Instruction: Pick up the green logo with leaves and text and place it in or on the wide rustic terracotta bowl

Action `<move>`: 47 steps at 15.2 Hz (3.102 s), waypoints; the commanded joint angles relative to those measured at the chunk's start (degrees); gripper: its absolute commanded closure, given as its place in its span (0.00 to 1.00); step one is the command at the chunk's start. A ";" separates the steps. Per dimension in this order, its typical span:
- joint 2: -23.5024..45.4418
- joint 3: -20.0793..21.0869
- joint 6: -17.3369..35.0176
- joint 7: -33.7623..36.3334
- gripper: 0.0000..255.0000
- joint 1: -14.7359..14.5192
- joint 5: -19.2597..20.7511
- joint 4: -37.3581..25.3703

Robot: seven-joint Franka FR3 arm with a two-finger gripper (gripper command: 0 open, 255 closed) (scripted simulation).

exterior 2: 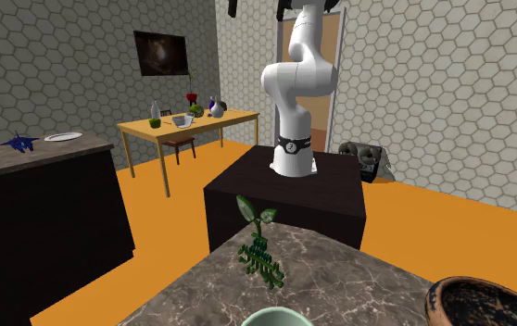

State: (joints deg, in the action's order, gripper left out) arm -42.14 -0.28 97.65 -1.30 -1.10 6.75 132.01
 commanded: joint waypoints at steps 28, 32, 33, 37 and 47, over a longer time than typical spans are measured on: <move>45.83 -1.85 37.19 -33.88 0.00 -10.15 6.50 3.65; 53.59 -0.97 41.42 -37.23 0.00 -10.93 8.82 1.99; 55.54 -0.78 42.41 -37.96 0.00 -11.13 9.53 1.50; 63.30 -0.21 46.05 -40.47 0.00 -12.15 12.80 -0.70; 68.42 -1.52 51.06 -39.15 0.00 -12.14 14.71 -0.87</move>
State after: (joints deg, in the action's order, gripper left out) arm 26.08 -1.76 148.55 -40.46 -13.25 21.41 131.21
